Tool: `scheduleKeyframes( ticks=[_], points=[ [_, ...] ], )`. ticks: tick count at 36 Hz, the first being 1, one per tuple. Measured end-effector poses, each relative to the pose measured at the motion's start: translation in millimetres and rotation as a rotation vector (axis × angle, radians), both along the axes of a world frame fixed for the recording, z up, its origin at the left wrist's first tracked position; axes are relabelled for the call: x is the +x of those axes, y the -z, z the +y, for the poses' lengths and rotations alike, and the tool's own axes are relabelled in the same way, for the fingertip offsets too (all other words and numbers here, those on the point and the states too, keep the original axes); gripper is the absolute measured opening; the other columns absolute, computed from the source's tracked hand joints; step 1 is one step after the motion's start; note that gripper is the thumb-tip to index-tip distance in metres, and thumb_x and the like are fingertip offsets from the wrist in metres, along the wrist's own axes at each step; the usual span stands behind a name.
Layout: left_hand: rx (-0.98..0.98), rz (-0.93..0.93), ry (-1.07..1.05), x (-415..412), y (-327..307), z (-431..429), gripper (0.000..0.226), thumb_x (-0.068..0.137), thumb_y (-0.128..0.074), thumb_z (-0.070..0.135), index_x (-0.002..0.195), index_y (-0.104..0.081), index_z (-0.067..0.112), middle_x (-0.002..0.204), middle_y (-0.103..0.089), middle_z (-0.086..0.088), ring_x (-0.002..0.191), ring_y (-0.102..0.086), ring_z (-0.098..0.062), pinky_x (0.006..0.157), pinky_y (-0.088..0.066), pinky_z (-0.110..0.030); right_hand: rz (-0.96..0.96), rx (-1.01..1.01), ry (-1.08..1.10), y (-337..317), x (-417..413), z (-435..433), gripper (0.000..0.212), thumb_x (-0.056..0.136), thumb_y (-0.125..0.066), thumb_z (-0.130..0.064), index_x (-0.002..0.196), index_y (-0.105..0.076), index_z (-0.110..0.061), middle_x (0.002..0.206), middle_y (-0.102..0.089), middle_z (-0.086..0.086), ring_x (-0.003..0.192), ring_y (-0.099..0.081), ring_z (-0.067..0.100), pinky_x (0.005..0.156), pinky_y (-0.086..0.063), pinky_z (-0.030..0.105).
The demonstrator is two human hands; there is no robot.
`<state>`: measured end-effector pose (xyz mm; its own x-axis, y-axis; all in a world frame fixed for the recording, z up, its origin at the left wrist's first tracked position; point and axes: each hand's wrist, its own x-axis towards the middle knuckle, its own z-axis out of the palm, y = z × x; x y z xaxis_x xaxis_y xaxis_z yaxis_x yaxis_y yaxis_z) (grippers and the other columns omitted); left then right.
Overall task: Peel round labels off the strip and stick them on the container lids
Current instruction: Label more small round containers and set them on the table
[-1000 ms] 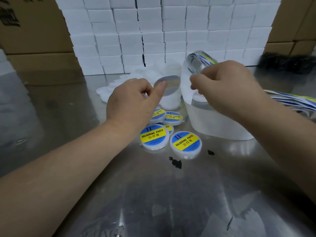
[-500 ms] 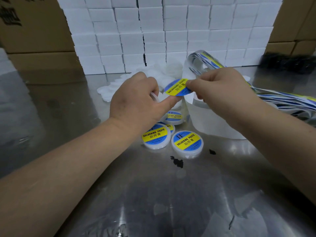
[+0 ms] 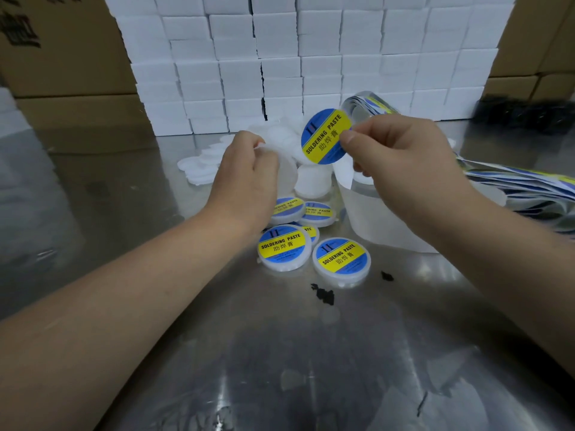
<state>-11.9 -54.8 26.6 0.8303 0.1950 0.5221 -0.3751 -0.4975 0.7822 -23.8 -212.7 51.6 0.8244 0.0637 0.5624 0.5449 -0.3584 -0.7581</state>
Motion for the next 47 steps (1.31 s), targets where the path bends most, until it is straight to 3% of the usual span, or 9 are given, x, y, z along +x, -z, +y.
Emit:
scheduleKeyframes(
  ticks=[5,13,17,24,28,34,39,43,47],
  points=[
    [-0.056,0.007,0.010,2.7,0.2,1.8,0.015,0.096,-0.038,0.018,0.083,-0.043,0.022,0.085,-0.052,0.002,0.072,-0.054,-0.011,0.049,-0.046,-0.013,-0.008,-0.037,-0.046,3.0,-1.0,1.1,0.027,0.083,-0.061,-0.022,0.058,-0.063,-0.032,0.057,-0.051,0.000,0.054,-0.042,0.006,0.051,-0.037,0.020],
    [-0.410,0.132,0.219,-1.0,-4.5,-8.7,0.032,0.097,-0.035,0.005,0.086,-0.047,0.033,0.092,-0.059,0.003,0.057,-0.069,-0.016,0.051,-0.056,-0.023,0.005,-0.097,-0.041,5.6,0.5,1.6,0.025,0.083,-0.060,-0.021,0.062,-0.061,-0.034,0.058,-0.053,0.000,0.051,-0.039,0.006,0.048,-0.033,0.018],
    [-0.360,0.107,0.218,2.2,-2.3,-7.2,0.034,0.094,-0.041,0.002,0.085,-0.051,0.033,0.107,-0.056,0.000,0.083,-0.064,-0.016,0.050,-0.053,-0.020,-0.014,-0.076,-0.033,4.4,0.5,1.1,0.023,0.083,-0.060,-0.021,0.064,-0.063,-0.033,0.069,-0.057,0.012,0.055,-0.041,0.007,0.051,-0.035,0.021],
    [-0.186,0.020,0.123,3.4,3.5,-3.9,0.034,0.083,-0.047,-0.003,0.069,-0.055,0.027,0.075,-0.057,0.017,0.065,-0.046,-0.005,0.056,-0.042,-0.017,-0.029,-0.030,-0.034,3.6,-0.2,0.3,0.023,0.083,-0.059,-0.020,0.064,-0.063,-0.033,0.070,-0.058,0.013,0.057,-0.044,0.009,0.052,-0.038,0.020],
    [-0.314,0.042,0.122,5.9,1.6,-2.8,0.042,0.084,-0.045,-0.008,0.065,-0.058,0.027,0.074,-0.059,0.018,0.075,-0.063,-0.011,0.075,-0.055,-0.027,-0.039,0.002,-0.037,2.9,-0.4,-0.1,0.022,0.084,-0.059,-0.020,0.066,-0.063,-0.032,0.070,-0.059,0.013,0.058,-0.045,0.008,0.054,-0.040,0.019],
    [-0.360,0.131,0.182,7.3,4.5,-5.9,0.035,0.085,-0.051,-0.008,0.071,-0.061,0.022,0.074,-0.067,0.005,0.078,-0.068,-0.012,0.071,-0.055,-0.019,-0.023,0.036,-0.042,1.9,0.0,-0.1,0.023,0.085,-0.058,-0.016,0.068,-0.064,-0.029,0.058,-0.054,-0.003,0.054,-0.042,0.005,0.053,-0.039,0.016],
    [-0.346,0.151,0.198,6.1,1.5,-6.3,0.022,0.074,-0.062,0.006,0.081,-0.064,0.027,0.095,-0.068,-0.002,0.099,-0.062,-0.019,0.087,-0.051,-0.027,-0.017,0.033,-0.035,1.2,-0.2,0.2,0.025,0.085,-0.058,-0.016,0.067,-0.062,-0.031,0.046,-0.050,-0.014,0.050,-0.041,0.002,0.051,-0.037,0.013],
    [-0.576,0.169,0.346,2.2,-1.2,-7.7,0.005,0.079,-0.062,0.012,0.080,-0.066,0.015,0.102,-0.068,-0.014,0.103,-0.063,-0.022,0.092,-0.050,-0.028,-0.014,0.033,-0.046,0.1,-1.2,0.0,0.025,0.086,-0.057,-0.015,0.067,-0.062,-0.031,0.046,-0.050,-0.015,0.049,-0.041,0.001,0.049,-0.036,0.010],
    [-0.414,0.165,0.199,7.2,0.0,-5.6,0.035,0.083,-0.051,-0.003,0.093,-0.065,0.028,0.113,-0.063,-0.005,0.105,-0.059,-0.017,0.098,-0.047,-0.037,-0.010,0.037,-0.047,0.3,-0.7,-0.1,0.025,0.086,-0.057,-0.015,0.066,-0.062,-0.030,0.046,-0.049,-0.013,0.049,-0.041,0.002,0.049,-0.036,0.010]
  ],
)
